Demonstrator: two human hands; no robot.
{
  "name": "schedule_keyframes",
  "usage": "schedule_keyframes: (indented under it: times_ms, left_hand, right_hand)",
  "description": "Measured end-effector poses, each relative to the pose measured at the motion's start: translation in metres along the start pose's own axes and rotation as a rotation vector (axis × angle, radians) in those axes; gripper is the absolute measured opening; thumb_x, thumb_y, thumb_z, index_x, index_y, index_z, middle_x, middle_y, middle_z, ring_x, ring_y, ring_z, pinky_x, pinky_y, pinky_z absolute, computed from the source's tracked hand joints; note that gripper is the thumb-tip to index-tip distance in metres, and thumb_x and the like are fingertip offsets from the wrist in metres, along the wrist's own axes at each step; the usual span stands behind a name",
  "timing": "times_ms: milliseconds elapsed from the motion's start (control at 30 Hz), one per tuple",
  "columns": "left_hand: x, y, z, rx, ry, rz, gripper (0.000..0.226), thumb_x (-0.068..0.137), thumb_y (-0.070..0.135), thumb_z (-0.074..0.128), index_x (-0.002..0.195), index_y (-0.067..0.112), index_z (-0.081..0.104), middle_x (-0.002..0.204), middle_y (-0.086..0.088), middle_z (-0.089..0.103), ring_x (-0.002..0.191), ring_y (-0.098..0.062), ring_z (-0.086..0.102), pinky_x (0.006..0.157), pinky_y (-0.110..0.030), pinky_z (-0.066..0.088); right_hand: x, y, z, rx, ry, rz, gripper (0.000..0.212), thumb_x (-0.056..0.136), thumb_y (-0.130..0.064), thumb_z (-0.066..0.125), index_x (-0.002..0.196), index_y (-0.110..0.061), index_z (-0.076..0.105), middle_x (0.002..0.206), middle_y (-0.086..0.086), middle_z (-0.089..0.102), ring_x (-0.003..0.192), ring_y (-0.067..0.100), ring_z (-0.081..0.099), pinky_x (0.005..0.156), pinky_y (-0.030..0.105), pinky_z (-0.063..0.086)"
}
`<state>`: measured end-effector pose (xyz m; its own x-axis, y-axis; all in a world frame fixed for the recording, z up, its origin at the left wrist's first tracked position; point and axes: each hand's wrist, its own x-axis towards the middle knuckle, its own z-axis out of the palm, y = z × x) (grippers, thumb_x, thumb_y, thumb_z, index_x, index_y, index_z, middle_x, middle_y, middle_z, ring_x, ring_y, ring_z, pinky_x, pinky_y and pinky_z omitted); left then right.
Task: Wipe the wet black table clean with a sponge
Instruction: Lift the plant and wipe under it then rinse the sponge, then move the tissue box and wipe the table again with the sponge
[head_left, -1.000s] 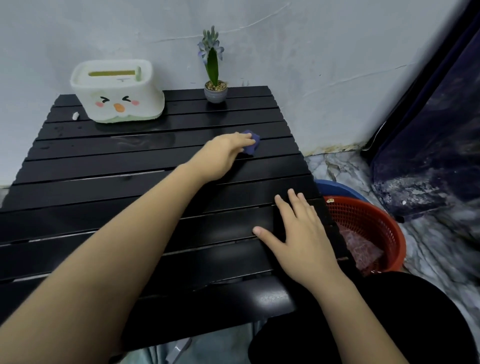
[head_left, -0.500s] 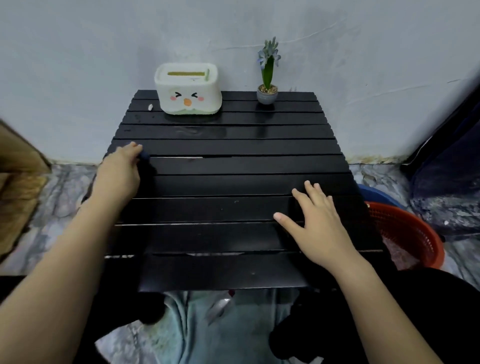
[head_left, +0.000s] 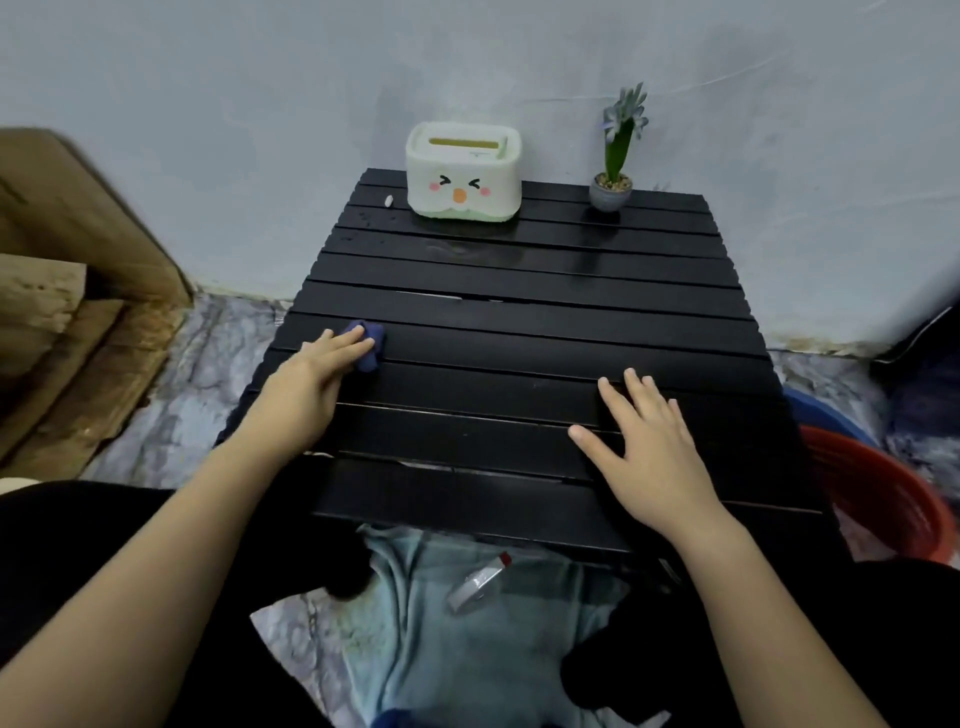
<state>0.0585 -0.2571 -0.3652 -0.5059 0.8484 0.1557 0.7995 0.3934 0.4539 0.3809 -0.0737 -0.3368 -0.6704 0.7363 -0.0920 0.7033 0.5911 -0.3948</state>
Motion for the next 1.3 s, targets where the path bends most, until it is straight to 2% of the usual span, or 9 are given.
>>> schedule_keyframes:
  times_ms: [200,333,467,633,800,933,1033,1133,1300]
  left_hand:
    - [0.009,0.001,-0.021,-0.002,0.237,-0.057,0.043,0.091,-0.007,0.051,0.131,0.006,0.058,0.137,-0.004,0.054,0.131,-0.025,0.049,0.112,-0.026,0.029]
    - [-0.004,0.042,0.006,-0.042,-0.023,0.217,0.060,0.087,-0.014,0.050,0.141,0.014,0.049,0.149,-0.001,0.041,0.141,-0.028,0.033,0.118,-0.042,0.026]
    - [-0.001,0.024,0.013,-0.001,-0.001,0.127,0.059,0.090,-0.011,0.050,0.142,0.016,0.047,0.151,-0.001,0.041,0.141,-0.033,0.033,0.117,-0.047,0.027]
    - [0.061,0.006,-0.008,-0.338,0.216,-0.127,0.038,0.095,0.004,0.055,0.131,0.014,0.060,0.133,0.003,0.058,0.126,-0.010,0.052,0.106,-0.008,0.032]
    - [0.164,-0.012,-0.034,-0.482,0.384,-0.210,0.030,0.097,0.006,0.050,0.122,0.016,0.064,0.113,0.015,0.063,0.106,0.005,0.061,0.091,0.003,0.035]
    - [0.238,-0.044,-0.028,-0.396,0.340,-0.191,0.033,0.096,0.003,0.045,0.121,0.015,0.063,0.106,0.008,0.069,0.080,0.012,0.058,0.085,-0.004,0.038]
    - [0.273,-0.066,-0.009,-0.294,0.286,-0.171,0.031,0.094,0.000,0.045,0.115,0.012,0.065,0.108,0.017,0.066,0.105,-0.009,0.061,0.092,-0.012,0.036]
    - [0.291,-0.073,0.018,-0.115,0.252,-0.217,0.028,0.092,-0.001,0.045,0.111,0.006,0.064,0.114,-0.008,0.065,0.115,-0.031,0.054,0.092,-0.031,0.041]
    - [0.295,-0.030,0.046,-0.032,0.243,-0.207,0.030,0.094,0.004,0.043,0.114,0.013,0.063,0.131,-0.004,0.060,0.126,-0.024,0.049,0.089,-0.034,0.040]
  right_hand:
    - [0.009,-0.009,-0.006,0.011,-0.004,0.032,0.076,0.093,-0.063,0.040,0.154,-0.020,0.028,0.164,0.005,0.012,0.152,0.019,0.000,0.123,0.039,0.001]
    - [0.026,-0.021,-0.004,0.034,0.009,-0.003,0.075,0.093,-0.063,0.042,0.153,-0.018,0.030,0.164,0.006,0.016,0.152,0.019,0.004,0.123,0.039,0.001]
    - [0.048,-0.028,0.004,0.001,0.033,-0.007,0.075,0.093,-0.063,0.041,0.153,-0.018,0.031,0.163,0.009,0.016,0.152,0.021,0.002,0.123,0.041,-0.001]
    - [0.100,-0.044,0.004,0.100,0.099,-0.042,0.074,0.093,-0.060,0.045,0.153,-0.018,0.030,0.163,0.007,0.015,0.152,0.018,-0.001,0.123,0.039,-0.003]
    - [0.197,-0.068,-0.007,0.404,0.084,-0.078,0.083,0.084,-0.059,0.063,0.153,-0.029,0.027,0.164,-0.007,0.012,0.150,0.008,-0.005,0.120,0.037,0.003]
    - [0.276,-0.074,-0.013,0.578,0.085,-0.129,0.099,0.073,-0.054,0.078,0.151,-0.040,0.020,0.160,-0.018,0.014,0.147,0.001,0.006,0.119,0.034,0.014]
    - [0.323,-0.075,-0.012,0.636,0.116,-0.202,0.109,0.065,-0.045,0.088,0.149,-0.044,0.019,0.144,-0.027,0.023,0.136,-0.004,0.018,0.111,0.026,0.019]
    - [0.360,-0.072,-0.008,0.639,0.105,-0.256,0.123,0.056,-0.039,0.094,0.152,-0.042,0.016,0.147,-0.026,0.023,0.137,-0.002,0.024,0.109,0.023,0.022]
    - [0.388,-0.063,0.001,0.774,0.120,-0.341,0.106,0.050,-0.026,0.097,0.138,-0.038,0.039,0.139,-0.014,0.049,0.124,0.011,0.054,0.102,0.039,0.050]
